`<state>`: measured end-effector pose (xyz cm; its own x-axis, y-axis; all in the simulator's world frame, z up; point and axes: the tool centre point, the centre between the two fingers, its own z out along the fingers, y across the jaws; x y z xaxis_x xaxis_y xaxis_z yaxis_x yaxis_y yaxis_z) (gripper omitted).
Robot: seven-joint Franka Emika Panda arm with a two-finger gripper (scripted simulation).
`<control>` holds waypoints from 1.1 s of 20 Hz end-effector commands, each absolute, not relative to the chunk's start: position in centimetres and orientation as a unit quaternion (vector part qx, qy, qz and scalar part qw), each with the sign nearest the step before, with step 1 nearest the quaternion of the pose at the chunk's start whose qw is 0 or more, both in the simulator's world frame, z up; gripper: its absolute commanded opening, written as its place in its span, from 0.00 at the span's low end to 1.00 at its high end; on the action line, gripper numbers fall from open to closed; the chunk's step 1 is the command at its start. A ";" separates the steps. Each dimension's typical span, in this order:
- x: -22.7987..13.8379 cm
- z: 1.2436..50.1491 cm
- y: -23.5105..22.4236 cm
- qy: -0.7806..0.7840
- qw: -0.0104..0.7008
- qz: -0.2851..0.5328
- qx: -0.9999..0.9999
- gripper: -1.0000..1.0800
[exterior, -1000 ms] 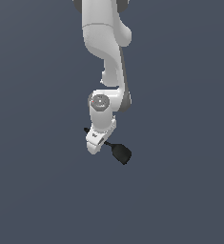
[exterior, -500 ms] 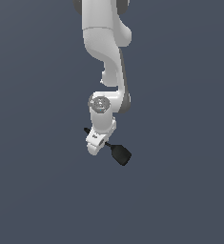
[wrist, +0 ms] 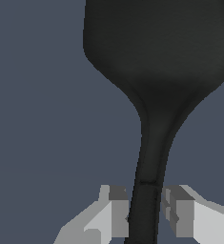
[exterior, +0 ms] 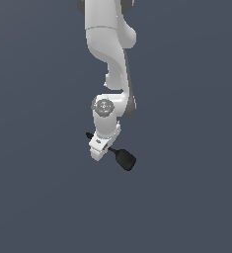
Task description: Pick up the object and move it to a goal position.
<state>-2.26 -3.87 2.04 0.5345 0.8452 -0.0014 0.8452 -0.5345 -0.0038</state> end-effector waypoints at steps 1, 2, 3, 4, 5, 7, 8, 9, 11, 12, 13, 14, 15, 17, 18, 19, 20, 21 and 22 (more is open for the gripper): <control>-2.1 2.8 -3.8 -0.482 0.001 0.000 -0.876 0.00; -2.1 3.2 -3.8 -0.482 0.001 0.000 -0.876 0.00; -2.0 3.6 -3.7 -0.482 0.001 0.000 -0.876 0.00; -2.0 4.1 -3.7 -0.482 0.001 0.000 -0.876 0.00; -1.9 4.7 -3.6 -0.483 0.000 0.001 -0.876 0.00; -1.8 6.1 -3.5 -0.483 0.000 0.001 -0.876 0.00; -1.8 6.9 -3.4 -0.483 0.000 0.001 -0.876 0.00; -1.7 7.7 -3.3 -0.483 0.000 0.001 -0.876 0.00; -1.5 9.5 -3.1 -0.483 0.000 0.001 -0.876 0.00; -1.4 10.5 -3.0 -0.483 0.000 0.001 -0.876 0.00; -1.3 11.5 -2.9 -0.483 0.000 0.001 -0.876 0.00; -1.2 12.6 -2.8 -0.483 0.000 0.001 -0.876 0.00; -1.1 13.7 -2.7 -0.483 0.000 0.001 -0.876 0.00; -0.9 16.1 -2.4 -0.483 0.001 0.000 -0.875 0.00; -0.8 17.3 -2.3 -0.483 0.001 0.000 -0.875 0.00; -0.7 18.5 -2.2 -0.483 0.001 0.000 -0.875 0.00; -0.5 19.6 -2.1 -0.483 0.001 0.000 -0.875 0.00; -0.4 20.7 -2.0 -0.483 0.001 0.000 -0.875 0.00; -0.3 21.9 -1.9 -0.483 0.001 0.000 -0.875 0.00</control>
<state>-0.47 -2.04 20.04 0.5329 0.8462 -0.0004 0.8462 -0.5329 -0.0021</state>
